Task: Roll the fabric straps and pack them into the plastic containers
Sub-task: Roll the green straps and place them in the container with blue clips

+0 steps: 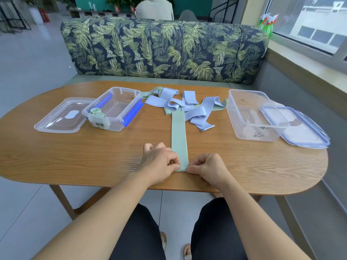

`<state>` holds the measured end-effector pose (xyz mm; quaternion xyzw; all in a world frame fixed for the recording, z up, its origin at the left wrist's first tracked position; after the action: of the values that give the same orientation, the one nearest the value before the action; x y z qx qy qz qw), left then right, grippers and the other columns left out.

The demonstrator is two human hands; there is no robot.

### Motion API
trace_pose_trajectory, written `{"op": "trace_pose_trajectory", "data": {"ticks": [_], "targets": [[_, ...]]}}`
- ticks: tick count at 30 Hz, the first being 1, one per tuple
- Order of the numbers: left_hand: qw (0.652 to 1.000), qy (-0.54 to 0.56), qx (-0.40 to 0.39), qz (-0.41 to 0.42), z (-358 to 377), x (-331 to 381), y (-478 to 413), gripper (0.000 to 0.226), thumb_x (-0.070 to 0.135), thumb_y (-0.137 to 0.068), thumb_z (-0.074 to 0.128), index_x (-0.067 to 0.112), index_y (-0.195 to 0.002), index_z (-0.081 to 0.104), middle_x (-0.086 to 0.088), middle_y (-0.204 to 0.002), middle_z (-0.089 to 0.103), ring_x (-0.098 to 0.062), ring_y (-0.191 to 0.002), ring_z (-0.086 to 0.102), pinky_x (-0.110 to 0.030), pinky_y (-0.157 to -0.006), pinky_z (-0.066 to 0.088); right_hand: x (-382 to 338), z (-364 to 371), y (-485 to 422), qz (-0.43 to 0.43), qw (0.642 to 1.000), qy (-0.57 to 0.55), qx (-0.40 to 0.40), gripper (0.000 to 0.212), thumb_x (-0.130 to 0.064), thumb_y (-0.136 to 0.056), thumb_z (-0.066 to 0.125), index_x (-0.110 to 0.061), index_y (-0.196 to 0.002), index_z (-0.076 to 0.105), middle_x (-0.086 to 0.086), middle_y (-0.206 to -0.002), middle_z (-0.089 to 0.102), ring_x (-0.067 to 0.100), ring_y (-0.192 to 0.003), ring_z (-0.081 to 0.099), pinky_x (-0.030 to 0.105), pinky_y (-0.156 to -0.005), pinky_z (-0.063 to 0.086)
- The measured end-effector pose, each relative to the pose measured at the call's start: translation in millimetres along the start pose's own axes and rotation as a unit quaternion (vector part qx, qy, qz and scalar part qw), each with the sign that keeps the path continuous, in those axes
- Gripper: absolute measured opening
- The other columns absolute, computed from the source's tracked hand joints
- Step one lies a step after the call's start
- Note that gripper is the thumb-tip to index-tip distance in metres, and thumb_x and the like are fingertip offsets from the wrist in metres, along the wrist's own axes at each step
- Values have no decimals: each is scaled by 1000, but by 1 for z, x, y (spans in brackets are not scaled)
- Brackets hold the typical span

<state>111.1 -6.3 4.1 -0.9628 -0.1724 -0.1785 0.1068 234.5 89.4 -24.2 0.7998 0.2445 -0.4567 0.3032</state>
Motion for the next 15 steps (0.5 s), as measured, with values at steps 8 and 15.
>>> {"op": "trace_pose_trajectory", "data": {"ticks": [8, 15], "targets": [[999, 0, -38, -4, 3, -2, -8, 16, 44, -88, 62, 37, -73, 60, 19, -77, 56, -13, -99, 36, -30, -81, 16, -7, 1, 4, -131, 988, 62, 59, 14, -5, -76, 77, -19, -77, 74, -6, -77, 58, 0, -57, 50, 16, -65, 44], [1000, 0, -16, 15, 4, -5, -6, 14, 42, -91, 60, 34, -83, 67, 18, -78, 59, -4, -91, 40, -31, -80, 14, -5, 3, 1, -155, 980, 106, 59, 11, -11, -78, 77, -21, -82, 76, -12, -78, 54, 2, -61, 47, 25, -72, 46]]}}
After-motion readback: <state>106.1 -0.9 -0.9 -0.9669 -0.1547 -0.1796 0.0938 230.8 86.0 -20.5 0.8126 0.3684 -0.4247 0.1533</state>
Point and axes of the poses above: each hand's wrist, its own y-axis away from the middle knuckle, its own z-axis out of the palm, x = y × z, the point moved 7 cm from there along -y, towards the middle knuckle
